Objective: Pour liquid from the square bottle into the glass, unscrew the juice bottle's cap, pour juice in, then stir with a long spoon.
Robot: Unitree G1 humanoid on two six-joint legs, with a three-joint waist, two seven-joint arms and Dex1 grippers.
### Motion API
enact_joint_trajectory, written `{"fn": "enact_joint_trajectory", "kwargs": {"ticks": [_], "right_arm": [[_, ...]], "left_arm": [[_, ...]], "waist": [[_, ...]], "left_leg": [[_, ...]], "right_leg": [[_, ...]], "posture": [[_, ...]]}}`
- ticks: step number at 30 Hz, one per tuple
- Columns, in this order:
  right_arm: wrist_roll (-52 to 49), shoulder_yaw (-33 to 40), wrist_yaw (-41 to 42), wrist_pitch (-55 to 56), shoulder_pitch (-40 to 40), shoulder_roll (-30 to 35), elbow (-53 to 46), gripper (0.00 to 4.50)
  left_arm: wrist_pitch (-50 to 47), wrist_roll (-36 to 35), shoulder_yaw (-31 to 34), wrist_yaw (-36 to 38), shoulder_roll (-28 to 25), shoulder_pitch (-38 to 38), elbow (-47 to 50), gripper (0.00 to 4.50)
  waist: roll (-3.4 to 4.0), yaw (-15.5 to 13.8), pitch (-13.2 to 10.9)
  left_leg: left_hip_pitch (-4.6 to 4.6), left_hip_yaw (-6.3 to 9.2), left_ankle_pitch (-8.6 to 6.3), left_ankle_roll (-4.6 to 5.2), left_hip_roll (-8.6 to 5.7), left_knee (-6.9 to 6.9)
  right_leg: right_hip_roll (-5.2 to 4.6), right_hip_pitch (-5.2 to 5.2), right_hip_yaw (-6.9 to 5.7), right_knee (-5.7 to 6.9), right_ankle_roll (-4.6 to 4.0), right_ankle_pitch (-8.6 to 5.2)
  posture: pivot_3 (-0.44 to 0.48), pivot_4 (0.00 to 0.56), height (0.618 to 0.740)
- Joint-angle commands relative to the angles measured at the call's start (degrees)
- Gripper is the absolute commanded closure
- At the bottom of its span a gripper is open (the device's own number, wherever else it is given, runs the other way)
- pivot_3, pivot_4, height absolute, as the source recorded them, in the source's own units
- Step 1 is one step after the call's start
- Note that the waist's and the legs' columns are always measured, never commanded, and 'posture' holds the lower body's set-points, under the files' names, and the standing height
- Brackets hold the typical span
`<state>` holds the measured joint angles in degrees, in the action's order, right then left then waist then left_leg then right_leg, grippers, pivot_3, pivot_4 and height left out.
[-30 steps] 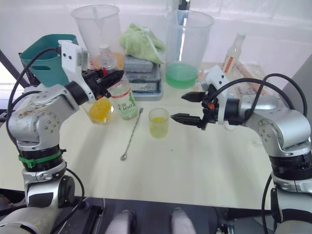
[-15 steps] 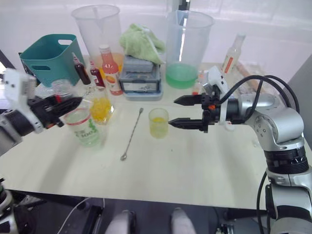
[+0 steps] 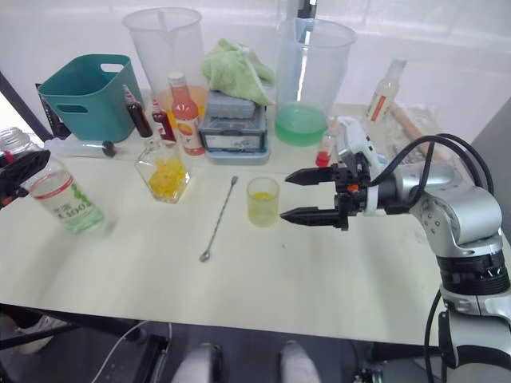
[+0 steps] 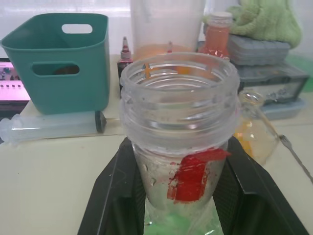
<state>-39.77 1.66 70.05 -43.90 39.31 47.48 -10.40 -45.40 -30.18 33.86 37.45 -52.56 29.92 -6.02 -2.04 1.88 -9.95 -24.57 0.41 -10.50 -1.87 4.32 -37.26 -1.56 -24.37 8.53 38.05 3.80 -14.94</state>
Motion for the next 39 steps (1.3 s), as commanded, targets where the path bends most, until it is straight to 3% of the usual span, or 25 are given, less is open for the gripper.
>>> {"fn": "enact_joint_trajectory", "kwargs": {"ticks": [1,6,10,17,26,28,30,35,39], "right_arm": [[-2.08,3.26,-2.28,-1.13,-0.79,0.62,-3.39,0.05],[-3.10,5.40,-5.57,-2.66,-3.39,1.70,-6.46,0.05],[-3.41,6.39,-8.04,-3.52,-5.12,2.23,-8.40,0.05],[-3.33,7.55,-11.33,-4.88,-7.03,2.99,-10.27,0.05],[-3.25,7.94,-14.25,-5.11,-6.29,2.87,-10.59,0.05],[-3.34,7.81,-14.43,-5.08,-5.76,2.92,-10.36,0.00],[-3.24,7.57,-14.62,-5.05,-5.25,2.84,-10.16,0.00],[-2.19,6.59,-14.98,-4.45,-4.76,2.57,-9.40,0.00],[-2.38,6.25,-15.20,-4.42,-3.87,2.35,-8.91,0.00]], "left_arm": [[9.58,4.70,-6.97,2.53,-1.73,10.43,-11.72,3.12],[20.37,12.13,-16.46,5.05,-0.17,25.58,-31.96,3.12],[27.14,16.10,-20.09,5.14,2.38,33.90,-45.04,3.12],[36.25,19.56,-21.50,4.01,6.29,36.54,-56.41,3.12],[38.29,19.78,-20.35,3.42,6.95,37.05,-59.34,3.12],[38.23,19.64,-20.21,3.66,6.93,37.21,-59.25,2.21],[37.97,19.35,-19.92,3.94,6.82,37.44,-59.08,1.72],[36.81,17.82,-18.53,5.22,6.49,38.47,-58.21,0.01],[36.75,16.75,-17.36,6.53,5.86,40.31,-56.27,0.01]], "waist": [[-0.02,-0.01,0.00],[-0.05,0.18,0.01],[-0.05,0.43,0.01],[-0.07,0.68,0.00],[-0.08,0.61,0.00],[-0.08,0.61,0.00],[-0.08,0.62,0.00],[-0.08,0.60,0.00],[-0.09,0.61,-0.01]], "left_leg": [[-0.01,0.00,0.00,0.00,0.00,0.00],[-0.10,0.00,0.00,0.00,-0.01,0.02],[-0.14,0.00,0.00,0.01,-0.01,0.05],[-0.16,0.00,0.00,0.01,-0.01,0.05],[-0.15,0.00,0.00,0.00,-0.01,0.04],[-0.15,0.00,0.00,0.00,-0.01,0.03],[-0.15,0.00,0.00,0.00,-0.01,0.03],[-0.17,0.00,0.00,0.00,-0.01,0.03],[-0.17,0.00,0.00,0.00,-0.01,0.03]], "right_leg": [[0.00,-0.01,0.01,-0.02,-0.02,0.02],[0.00,-0.06,0.00,-0.02,-0.20,0.12],[0.01,-0.10,0.00,0.00,-0.20,0.12],[0.01,-0.14,0.00,0.04,-0.19,0.12],[0.00,-0.12,0.01,0.07,-0.16,0.11],[0.00,-0.12,0.01,0.07,-0.16,0.10],[0.00,-0.12,0.01,0.07,-0.16,0.11],[0.00,-0.13,0.01,0.06,-0.16,0.11],[0.00,-0.13,0.00,0.06,-0.16,0.11]], "posture": [[0.000,0.150,0.707],[0.000,0.150,0.707],[0.000,0.150,0.707],[0.000,0.150,0.707],[0.000,0.150,0.707],[0.000,0.150,0.707],[0.000,0.150,0.707],[0.000,0.150,0.707],[0.000,0.150,0.707]]}}
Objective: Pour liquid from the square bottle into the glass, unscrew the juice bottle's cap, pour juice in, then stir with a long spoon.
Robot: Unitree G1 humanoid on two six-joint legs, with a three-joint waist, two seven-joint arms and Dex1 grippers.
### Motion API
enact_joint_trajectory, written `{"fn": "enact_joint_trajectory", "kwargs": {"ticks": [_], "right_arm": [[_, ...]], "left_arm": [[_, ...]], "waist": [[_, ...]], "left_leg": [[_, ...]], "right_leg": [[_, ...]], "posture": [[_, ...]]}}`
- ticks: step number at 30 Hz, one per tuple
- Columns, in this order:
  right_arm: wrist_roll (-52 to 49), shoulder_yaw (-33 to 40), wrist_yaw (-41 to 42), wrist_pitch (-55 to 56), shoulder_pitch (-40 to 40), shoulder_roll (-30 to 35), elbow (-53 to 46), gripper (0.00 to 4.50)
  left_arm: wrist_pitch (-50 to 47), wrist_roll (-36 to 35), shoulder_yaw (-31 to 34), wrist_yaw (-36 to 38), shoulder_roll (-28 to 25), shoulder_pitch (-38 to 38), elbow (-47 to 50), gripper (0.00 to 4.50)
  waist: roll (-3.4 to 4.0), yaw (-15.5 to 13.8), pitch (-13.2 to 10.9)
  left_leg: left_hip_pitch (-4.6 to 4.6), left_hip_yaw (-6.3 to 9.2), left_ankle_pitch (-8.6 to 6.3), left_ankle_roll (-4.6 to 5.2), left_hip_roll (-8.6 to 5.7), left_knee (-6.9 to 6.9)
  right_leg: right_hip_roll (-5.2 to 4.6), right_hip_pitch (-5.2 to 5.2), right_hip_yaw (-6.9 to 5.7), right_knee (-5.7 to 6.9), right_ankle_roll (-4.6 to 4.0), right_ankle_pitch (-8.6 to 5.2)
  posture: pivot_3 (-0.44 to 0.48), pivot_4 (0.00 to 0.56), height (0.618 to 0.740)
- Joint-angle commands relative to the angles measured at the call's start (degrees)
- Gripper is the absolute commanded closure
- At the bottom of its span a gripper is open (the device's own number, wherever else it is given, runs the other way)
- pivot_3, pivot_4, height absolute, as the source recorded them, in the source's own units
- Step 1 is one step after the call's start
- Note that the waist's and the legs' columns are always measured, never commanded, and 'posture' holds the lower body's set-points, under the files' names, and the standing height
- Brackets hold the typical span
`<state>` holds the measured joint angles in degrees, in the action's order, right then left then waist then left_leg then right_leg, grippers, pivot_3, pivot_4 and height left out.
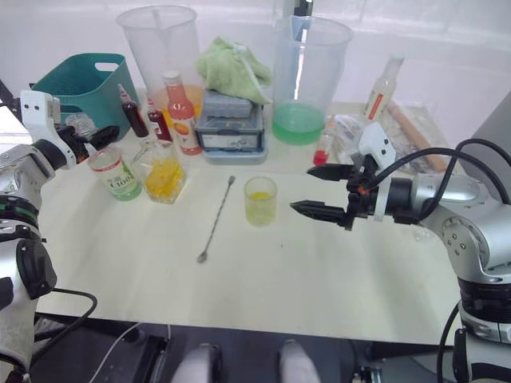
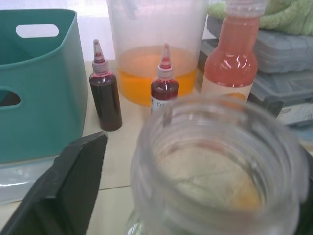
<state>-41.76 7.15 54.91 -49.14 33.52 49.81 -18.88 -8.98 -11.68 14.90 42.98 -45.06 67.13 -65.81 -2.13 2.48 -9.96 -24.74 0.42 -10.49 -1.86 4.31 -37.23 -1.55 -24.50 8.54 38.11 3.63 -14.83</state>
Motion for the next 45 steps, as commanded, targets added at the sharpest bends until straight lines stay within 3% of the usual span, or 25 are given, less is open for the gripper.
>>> {"fn": "enact_joint_trajectory", "kwargs": {"ticks": [1,7,10,15,19,24,28,35,42,45], "right_arm": [[-0.34,0.67,0.01,0.92,2.12,0.02,-0.22,0.00],[-0.30,0.28,0.48,1.26,3.37,-0.22,0.95,0.00],[-0.32,-0.13,0.93,1.67,4.68,-0.71,2.34,0.00],[0.81,-1.73,2.43,2.85,6.42,-1.18,4.75,0.00],[1.72,-2.75,3.12,3.65,7.52,-1.87,6.16,0.00],[2.14,-3.01,4.23,4.12,7.82,-1.87,6.96,0.00],[3.13,-2.93,4.09,4.24,7.13,-1.45,6.83,0.00],[4.78,-1.61,1.87,4.32,1.56,-0.52,4.05,0.00],[2.13,1.65,-1.52,0.83,-6.43,0.08,-2.11,0.00],[-2.87,5.92,-4.74,-2.25,-11.07,-2.19,-7.02,0.00]], "left_arm": [[0.35,-2.04,1.91,1.44,-1.83,3.68,4.17,0.01],[-0.71,-4.06,3.24,3.69,-2.89,5.68,8.98,0.01],[-7.00,-8.72,4.69,8.49,-4.33,6.04,17.60,0.01],[-16.41,-12.76,5.66,7.88,-5.51,0.76,33.29,0.01],[-19.38,-14.18,7.46,4.74,-5.56,-2.41,38.96,0.01],[-23.51,-16.63,8.06,5.85,-6.87,-7.24,45.10,0.01],[-29.06,-20.82,7.30,11.23,-9.32,-14.15,54.07,0.01],[-36.39,-27.89,11.32,16.24,-12.87,-32.79,70.94,0.01],[-35.29,-28.73,12.59,12.25,-9.29,-47.05,83.86,0.01],[-36.23,-29.38,10.92,7.47,-4.85,-52.89,90.74,0.01]], "waist": [[0.00,0.00,0.00],[0.00,0.06,0.00],[0.00,0.18,0.00],[-0.01,0.16,-0.01],[0.00,0.15,-0.01],[0.00,0.08,-0.01],[0.00,0.15,-0.01],[-0.01,0.19,-0.01],[-0.01,-0.10,-0.01],[-0.01,-0.06,-0.01]], "left_leg": [[0.00,0.00,0.00,0.00,0.00,0.00],[0.00,0.00,0.00,0.00,0.00,0.01],[0.00,0.00,0.00,0.00,0.01,0.01],[-0.06,0.00,0.00,0.00,0.01,0.01],[0.07,0.01,0.01,0.00,0.01,0.00],[0.04,0.01,0.02,-0.03,0.02,-0.05],[0.03,0.01,0.02,-0.02,0.02,0.00],[0.06,0.01,0.02,-0.02,0.04,0.00],[0.11,0.01,0.02,-0.02,0.04,-0.01],[0.13,0.01,0.02,-0.02,0.05,-0.03]], "right_leg": [[0.00,0.00,0.00,0.00,0.00,0.00],[0.00,0.00,0.00,0.00,0.00,0.00],[0.01,-0.02,0.00,0.01,0.00,0.00],[-0.01,-0.06,0.01,0.00,0.00,0.00],[0.01,-0.01,0.01,0.13,0.01,-0.01],[0.01,0.00,0.01,0.12,0.09,-0.05],[0.00,-0.02,0.01,0.07,-0.01,0.00],[0.01,-0.02,0.01,0.11,-0.03,-0.02],[-0.01,0.08,0.02,0.03,0.10,-0.10],[0.00,0.11,0.02,-0.01,0.20,-0.16]], "posture": [[0.000,0.150,0.707],[0.000,0.150,0.707],[0.000,0.150,0.707],[0.000,0.150,0.707],[0.000,0.150,0.707],[0.000,0.150,0.707],[0.000,0.150,0.707],[0.000,0.150,0.707],[0.000,0.150,0.707],[0.000,0.150,0.707]]}}
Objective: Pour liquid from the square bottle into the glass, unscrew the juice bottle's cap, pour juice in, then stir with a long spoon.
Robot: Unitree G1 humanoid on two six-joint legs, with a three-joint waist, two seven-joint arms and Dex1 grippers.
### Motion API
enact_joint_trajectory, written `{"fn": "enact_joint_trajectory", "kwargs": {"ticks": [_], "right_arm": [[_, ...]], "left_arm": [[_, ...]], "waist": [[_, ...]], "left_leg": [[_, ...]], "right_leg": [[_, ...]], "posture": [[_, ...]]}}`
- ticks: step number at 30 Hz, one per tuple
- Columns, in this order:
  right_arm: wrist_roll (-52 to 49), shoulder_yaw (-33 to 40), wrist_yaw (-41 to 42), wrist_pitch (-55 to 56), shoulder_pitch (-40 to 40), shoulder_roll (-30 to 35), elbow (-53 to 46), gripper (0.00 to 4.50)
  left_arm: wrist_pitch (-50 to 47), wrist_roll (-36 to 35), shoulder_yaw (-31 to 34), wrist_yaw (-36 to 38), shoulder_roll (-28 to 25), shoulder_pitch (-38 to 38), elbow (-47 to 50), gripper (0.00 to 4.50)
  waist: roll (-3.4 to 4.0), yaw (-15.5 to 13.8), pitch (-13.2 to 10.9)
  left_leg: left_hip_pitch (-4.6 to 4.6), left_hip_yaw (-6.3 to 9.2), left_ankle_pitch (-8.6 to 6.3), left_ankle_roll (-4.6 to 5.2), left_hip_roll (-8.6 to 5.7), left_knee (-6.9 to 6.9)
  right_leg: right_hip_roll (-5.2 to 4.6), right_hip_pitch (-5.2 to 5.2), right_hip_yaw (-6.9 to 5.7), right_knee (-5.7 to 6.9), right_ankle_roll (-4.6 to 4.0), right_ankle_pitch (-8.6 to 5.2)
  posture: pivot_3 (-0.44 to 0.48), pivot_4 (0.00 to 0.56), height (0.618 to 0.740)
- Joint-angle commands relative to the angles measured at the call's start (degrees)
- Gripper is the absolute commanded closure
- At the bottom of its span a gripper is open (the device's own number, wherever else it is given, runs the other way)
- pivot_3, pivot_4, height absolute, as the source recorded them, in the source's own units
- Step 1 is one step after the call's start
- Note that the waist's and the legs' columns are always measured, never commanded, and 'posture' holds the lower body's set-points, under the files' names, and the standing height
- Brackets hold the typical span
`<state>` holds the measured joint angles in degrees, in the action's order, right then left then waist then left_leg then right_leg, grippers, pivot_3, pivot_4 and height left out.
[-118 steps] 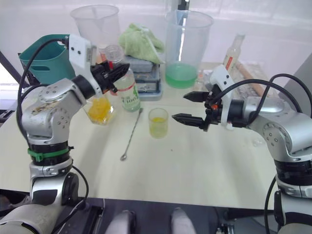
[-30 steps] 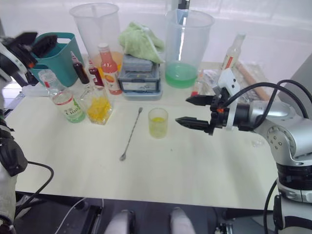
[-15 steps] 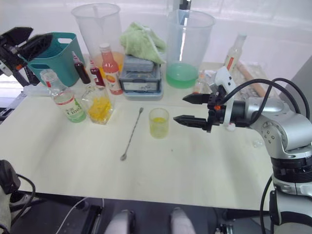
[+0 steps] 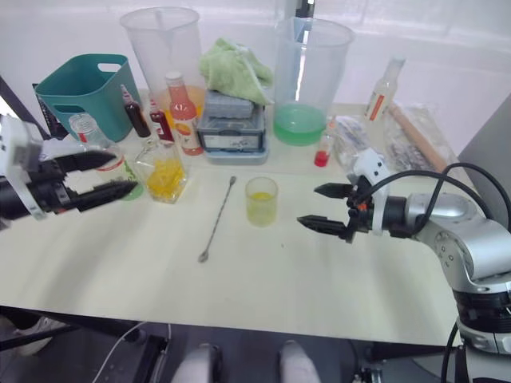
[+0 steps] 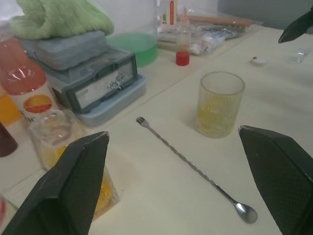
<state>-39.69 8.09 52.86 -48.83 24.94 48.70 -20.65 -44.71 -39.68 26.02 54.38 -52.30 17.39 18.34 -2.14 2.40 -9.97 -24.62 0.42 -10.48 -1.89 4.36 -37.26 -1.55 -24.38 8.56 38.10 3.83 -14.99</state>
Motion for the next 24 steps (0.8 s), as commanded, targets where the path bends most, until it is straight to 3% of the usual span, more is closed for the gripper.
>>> {"fn": "enact_joint_trajectory", "kwargs": {"ticks": [1,8,15,24], "right_arm": [[-6.17,5.98,-2.90,-3.07,-4.14,-1.22,-6.50,0.00],[-9.73,13.62,-0.43,0.55,-18.51,0.01,-16.45,0.00],[-10.36,15.02,-9.82,-6.41,-28.52,0.90,-20.17,0.00],[-16.75,15.44,-17.21,-5.33,-27.79,-3.49,-24.41,0.00]], "left_arm": [[-0.44,-1.24,-0.90,-4.89,3.49,-5.05,8.33,0.01],[-0.09,2.82,-7.92,-14.70,9.88,-11.96,13.13,0.01],[-3.74,8.85,-18.26,-25.87,16.18,-7.42,9.30,0.01],[-9.06,15.75,-26.16,-37.80,25.72,0.22,4.98,0.01]], "waist": [[0.00,0.02,0.00],[-0.03,-0.20,0.00],[-0.17,-0.24,0.07],[-0.19,0.11,0.07]], "left_leg": [[0.02,0.00,0.00,0.00,0.00,0.01],[0.10,0.00,0.00,0.00,-0.01,-0.02],[0.32,0.00,0.00,0.00,-0.05,-0.02],[0.30,0.01,0.00,0.00,-0.05,-0.01]], "right_leg": [[0.00,0.02,0.01,0.00,0.01,0.00],[-0.01,0.12,0.02,-0.04,0.14,-0.07],[-0.01,0.29,0.08,-0.03,0.15,-0.08],[0.03,0.26,0.11,-0.02,0.17,-0.07]], "posture": [[0.000,0.150,0.707],[0.000,0.150,0.707],[0.000,0.150,0.707],[0.000,0.150,0.707]]}}
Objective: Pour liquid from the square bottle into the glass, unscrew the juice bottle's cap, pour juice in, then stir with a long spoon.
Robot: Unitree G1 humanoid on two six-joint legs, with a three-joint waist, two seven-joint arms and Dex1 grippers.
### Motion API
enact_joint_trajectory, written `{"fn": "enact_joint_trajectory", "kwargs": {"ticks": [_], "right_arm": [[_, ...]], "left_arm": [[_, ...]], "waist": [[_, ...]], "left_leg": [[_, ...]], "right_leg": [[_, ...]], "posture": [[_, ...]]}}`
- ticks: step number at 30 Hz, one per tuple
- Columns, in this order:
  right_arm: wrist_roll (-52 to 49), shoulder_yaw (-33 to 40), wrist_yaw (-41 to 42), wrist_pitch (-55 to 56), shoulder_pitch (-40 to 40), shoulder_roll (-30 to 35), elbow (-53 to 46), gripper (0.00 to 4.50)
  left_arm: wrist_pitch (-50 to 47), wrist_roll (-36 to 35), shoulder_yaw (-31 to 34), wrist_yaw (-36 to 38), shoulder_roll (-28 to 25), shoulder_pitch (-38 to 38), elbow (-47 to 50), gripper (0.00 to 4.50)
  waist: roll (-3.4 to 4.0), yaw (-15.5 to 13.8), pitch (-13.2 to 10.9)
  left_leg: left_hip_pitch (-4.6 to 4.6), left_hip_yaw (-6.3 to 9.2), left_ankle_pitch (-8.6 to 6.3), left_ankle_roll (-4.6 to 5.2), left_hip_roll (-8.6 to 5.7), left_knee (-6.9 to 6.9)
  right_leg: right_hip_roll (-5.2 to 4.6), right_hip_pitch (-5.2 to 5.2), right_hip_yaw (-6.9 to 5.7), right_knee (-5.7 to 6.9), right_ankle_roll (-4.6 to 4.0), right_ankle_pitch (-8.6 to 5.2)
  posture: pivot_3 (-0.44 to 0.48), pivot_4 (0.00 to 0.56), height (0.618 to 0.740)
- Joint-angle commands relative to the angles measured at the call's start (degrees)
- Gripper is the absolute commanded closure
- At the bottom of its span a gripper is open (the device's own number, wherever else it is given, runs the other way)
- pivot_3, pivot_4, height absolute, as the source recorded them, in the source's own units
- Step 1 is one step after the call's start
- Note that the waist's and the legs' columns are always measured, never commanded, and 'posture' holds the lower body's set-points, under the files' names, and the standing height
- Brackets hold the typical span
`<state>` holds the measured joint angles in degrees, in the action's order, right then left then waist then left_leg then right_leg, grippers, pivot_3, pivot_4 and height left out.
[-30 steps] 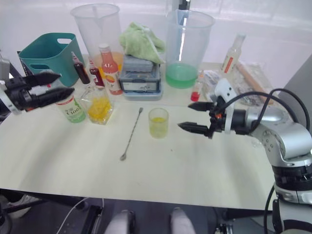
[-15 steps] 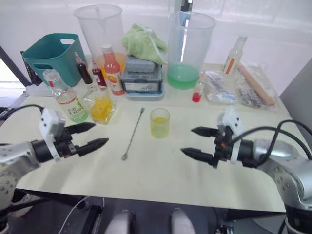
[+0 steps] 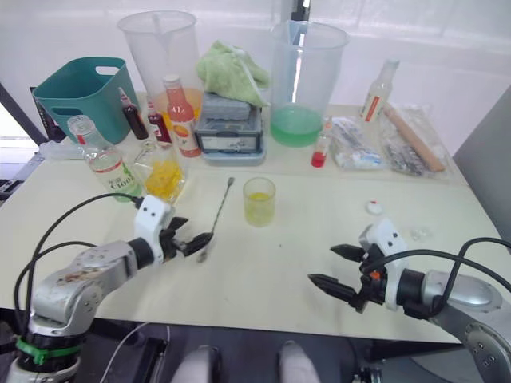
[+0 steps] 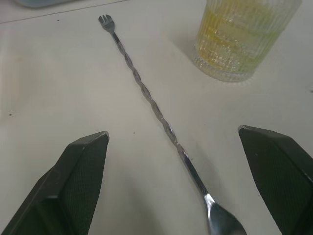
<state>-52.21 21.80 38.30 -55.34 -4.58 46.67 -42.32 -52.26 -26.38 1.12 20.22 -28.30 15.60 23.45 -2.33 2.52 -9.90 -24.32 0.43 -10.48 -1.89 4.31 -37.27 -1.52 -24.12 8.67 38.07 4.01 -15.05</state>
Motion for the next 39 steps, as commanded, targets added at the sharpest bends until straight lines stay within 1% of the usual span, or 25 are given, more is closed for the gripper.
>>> {"fn": "enact_joint_trajectory", "kwargs": {"ticks": [1,4,9,12,14,15,16,17,18,20,21,23,28,34,35,37,38,39], "right_arm": [[-4.80,1.62,-2.89,1.76,1.95,-1.76,-3.65,0.00],[-6.45,0.92,-4.34,2.32,3.25,-1.96,-5.20,0.00],[-8.25,-0.01,-7.00,2.67,4.98,-1.29,-5.84,0.00],[-9.06,-0.43,-7.69,2.98,5.23,-0.91,-5.88,0.00],[-9.13,-0.86,-7.65,3.23,5.36,-0.63,-5.75,0.00],[-9.09,-1.11,-7.61,3.30,5.52,-0.48,-5.44,0.00],[-9.31,-1.45,-8.49,2.62,5.99,-0.37,-4.55,0.00],[-9.11,-1.95,-9.95,1.67,6.57,-0.30,-3.48,0.00],[-8.16,-2.55,-10.97,1.25,7.12,-0.12,-2.75,0.00],[-5.27,-4.63,-11.59,1.09,7.93,0.83,-1.83,0.00],[-4.45,-5.43,-11.70,1.27,8.23,1.04,-1.46,0.00],[-4.08,-6.46,-11.31,1.88,8.78,0.99,-0.65,0.00],[-2.94,-8.21,-9.61,2.83,10.08,0.95,1.89,0.00],[-2.87,-9.97,-6.95,2.98,11.87,0.62,3.79,0.00],[-2.81,-10.36,-6.79,2.76,12.05,0.64,3.90,0.00],[-2.81,-10.67,-6.53,2.43,12.17,0.70,4.04,0.00],[-2.61,-10.86,-6.33,2.50,12.10,0.73,4.09,0.00],[-2.29,-11.01,-6.26,2.76,12.09,0.61,4.33,0.00]], "left_arm": [[-2.04,3.46,-2.10,-4.93,2.73,2.59,-0.76,0.01],[-2.64,6.23,-3.81,-8.13,5.82,4.56,-3.88,0.01],[-2.18,9.24,-6.12,-8.96,8.22,5.07,-8.55,0.01],[-1.32,10.69,-6.49,-9.62,9.74,5.30,-10.54,0.79],[-1.30,11.37,-7.23,-9.19,9.78,4.76,-10.29,1.50],[-1.25,11.78,-7.54,-8.92,9.45,4.13,-9.74,1.83],[-1.12,12.27,-7.72,-8.70,8.85,3.42,-9.15,2.13],[-0.86,12.70,-7.74,-8.44,8.26,2.69,-8.61,2.54],[-0.59,12.99,-7.58,-8.25,7.85,2.21,-8.30,2.83],[0.04,12.97,-6.59,-7.27,6.85,1.49,-7.90,3.55],[0.59,13.08,-6.21,-6.55,6.06,1.26,-7.89,3.82],[1.91,12.98,-5.08,-4.74,4.38,0.73,-7.70,4.49],[4.66,11.48,-2.77,1.73,-1.44,-2.51,-6.00,4.49],[10.54,11.12,0.36,9.16,-9.04,-7.81,-6.44,4.49],[11.86,10.74,0.89,10.71,-10.13,-8.63,-6.41,4.49],[13.36,10.26,1.61,12.50,-11.25,-9.51,-6.41,4.49],[13.66,10.05,2.15,13.12,-11.73,-9.87,-6.48,4.49],[13.36,9.23,3.10,13.56,-11.70,-9.90,-6.56,4.49]], "waist": [[0.00,-0.04,0.00],[0.00,-0.07,0.00],[0.00,-0.11,0.00],[0.02,-0.39,0.03],[0.02,-0.42,0.03],[0.02,-0.39,0.03],[0.03,-0.27,0.04],[0.05,-0.24,0.05],[0.04,-0.19,0.06],[0.05,-0.08,0.08],[0.05,0.06,0.08],[0.07,0.26,0.09],[0.10,0.56,0.11],[0.10,1.27,0.11],[0.10,1.37,0.11],[0.09,1.41,0.12],[0.00,1.22,0.16],[-0.15,0.94,0.20]], "left_leg": [[0.01,0.00,0.00,0.00,0.00,-0.01],[0.00,0.00,0.00,0.00,-0.01,0.00],[0.01,0.00,0.00,0.00,-0.02,0.00],[0.06,0.00,0.00,0.00,-0.04,-0.01],[0.06,0.00,0.00,0.00,-0.05,-0.03],[0.06,0.00,0.00,0.00,-0.06,-0.03],[0.06,0.00,0.00,0.00,-0.06,-0.03],[0.06,0.00,0.00,0.00,-0.06,-0.02],[0.06,0.00,0.00,0.00,-0.06,-0.02],[0.06,0.00,0.00,0.00,-0.06,-0.01],[0.06,0.00,0.00,0.00,-0.06,0.00],[0.08,0.00,0.00,0.00,-0.05,0.04],[0.12,0.00,0.00,0.00,-0.05,0.14],[0.12,0.00,0.00,0.00,-0.05,0.24],[0.13,0.00,0.00,0.00,-0.05,0.26],[0.19,-0.43,-0.01,0.00,0.15,0.27],[0.23,-0.83,-0.02,0.00,0.31,0.31],[0.35,-1.59,-0.04,0.01,0.62,0.41]], "right_leg": [[0.00,0.03,0.00,-0.01,0.01,0.00],[-0.01,0.03,0.01,-0.02,0.02,0.01],[-0.01,0.04,0.01,-0.02,0.02,0.01],[-0.03,0.11,0.01,-0.03,0.02,0.01],[-0.04,0.12,0.03,-0.03,0.03,0.01],[-0.04,0.12,0.03,-0.03,0.03,0.01],[-0.04,0.12,0.03,-0.03,0.03,0.01],[-0.04,0.11,0.04,-0.03,0.03,0.01],[-0.04,0.11,0.04,-0.03,0.03,0.01],[-0.04,0.11,0.04,-0.03,0.03,0.01],[-0.03,0.09,0.05,-0.03,0.02,0.01],[-0.02,0.06,0.05,-0.02,0.00,0.00],[-0.01,0.03,0.10,-0.03,-0.02,-0.02],[-0.01,-0.03,0.10,-0.03,-0.07,-0.06],[-0.02,-0.02,0.10,-0.03,-0.08,-0.06],[0.05,-0.30,0.32,-0.02,-0.15,-0.05],[0.13,-0.63,0.59,-0.01,-0.29,0.01],[0.28,-1.21,1.08,0.02,-0.67,-0.02]], "posture": [[0.000,0.150,0.707],[0.000,0.150,0.707],[0.000,0.150,0.707],[0.000,0.150,0.707],[0.000,0.150,0.707],[0.000,0.150,0.707],[0.000,0.150,0.707],[0.000,0.150,0.707],[0.000,0.150,0.707],[0.000,0.150,0.707],[0.000,0.150,0.707],[0.000,0.150,0.707],[0.000,0.150,0.707],[0.000,0.150,0.707],[0.000,0.150,0.705],[0.000,0.150,0.702],[0.000,0.150,0.700],[0.000,0.150,0.698]]}}
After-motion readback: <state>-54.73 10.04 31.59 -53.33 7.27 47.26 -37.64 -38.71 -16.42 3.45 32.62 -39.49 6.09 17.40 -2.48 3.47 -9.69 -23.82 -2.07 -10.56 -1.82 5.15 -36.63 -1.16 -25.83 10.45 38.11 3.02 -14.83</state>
